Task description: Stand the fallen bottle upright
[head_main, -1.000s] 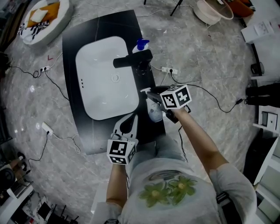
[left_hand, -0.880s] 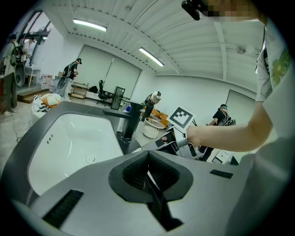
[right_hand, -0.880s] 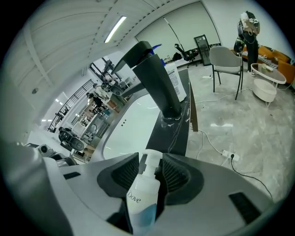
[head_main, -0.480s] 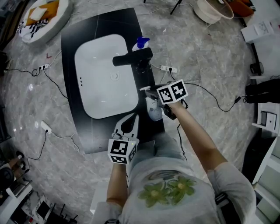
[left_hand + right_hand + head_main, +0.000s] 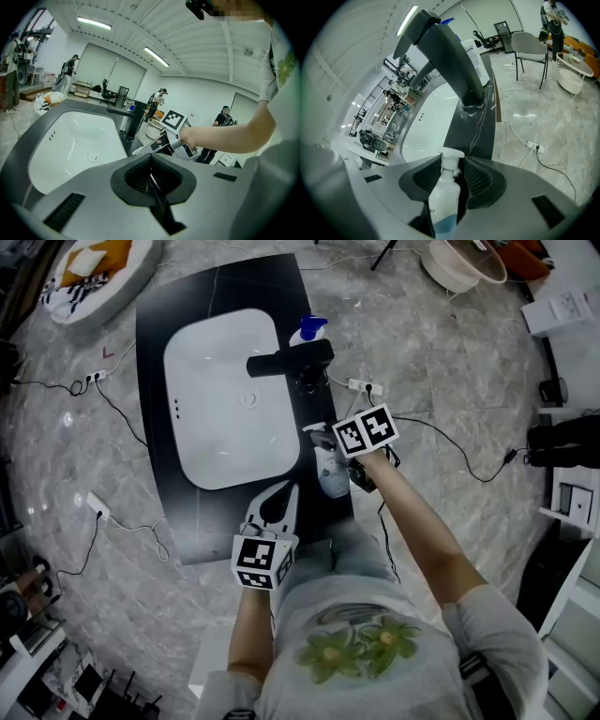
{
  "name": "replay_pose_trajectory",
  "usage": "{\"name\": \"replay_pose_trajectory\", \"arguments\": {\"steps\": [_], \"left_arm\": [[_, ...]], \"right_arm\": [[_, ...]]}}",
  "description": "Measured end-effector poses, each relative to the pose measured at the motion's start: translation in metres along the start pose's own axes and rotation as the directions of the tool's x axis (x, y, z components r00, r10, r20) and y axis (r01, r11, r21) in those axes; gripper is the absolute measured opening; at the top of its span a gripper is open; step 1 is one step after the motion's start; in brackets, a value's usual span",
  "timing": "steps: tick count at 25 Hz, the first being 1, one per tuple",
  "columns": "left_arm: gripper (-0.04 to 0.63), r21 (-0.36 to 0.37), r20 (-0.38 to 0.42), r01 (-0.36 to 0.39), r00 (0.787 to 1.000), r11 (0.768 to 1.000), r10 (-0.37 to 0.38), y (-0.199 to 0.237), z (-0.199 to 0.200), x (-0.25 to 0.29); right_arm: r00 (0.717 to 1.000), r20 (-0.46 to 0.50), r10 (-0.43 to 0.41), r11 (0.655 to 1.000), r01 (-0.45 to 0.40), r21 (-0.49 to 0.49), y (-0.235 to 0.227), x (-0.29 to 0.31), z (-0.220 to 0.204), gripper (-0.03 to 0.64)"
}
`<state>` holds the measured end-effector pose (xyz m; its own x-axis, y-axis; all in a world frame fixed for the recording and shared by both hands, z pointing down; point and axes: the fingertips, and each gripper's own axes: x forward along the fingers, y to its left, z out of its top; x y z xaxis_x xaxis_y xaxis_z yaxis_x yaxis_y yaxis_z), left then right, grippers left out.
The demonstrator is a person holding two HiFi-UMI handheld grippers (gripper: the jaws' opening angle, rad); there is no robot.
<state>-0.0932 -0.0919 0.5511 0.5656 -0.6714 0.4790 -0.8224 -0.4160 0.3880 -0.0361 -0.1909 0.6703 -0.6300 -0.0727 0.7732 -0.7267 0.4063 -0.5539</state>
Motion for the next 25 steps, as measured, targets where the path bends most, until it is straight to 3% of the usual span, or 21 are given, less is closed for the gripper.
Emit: {"name": "replay_pose_trajectory", "arguments": {"steps": [25], "left_arm": [[0.017,0.005,0.002,-0.006,1.000,1.000,0.006,-0.0037,0.0012,-0.0007]], "right_arm": [[1.000,0.012,0.009,1.000,-0.008,-0.008,0.0061,-0.0027,0.0035,0.146]]}}
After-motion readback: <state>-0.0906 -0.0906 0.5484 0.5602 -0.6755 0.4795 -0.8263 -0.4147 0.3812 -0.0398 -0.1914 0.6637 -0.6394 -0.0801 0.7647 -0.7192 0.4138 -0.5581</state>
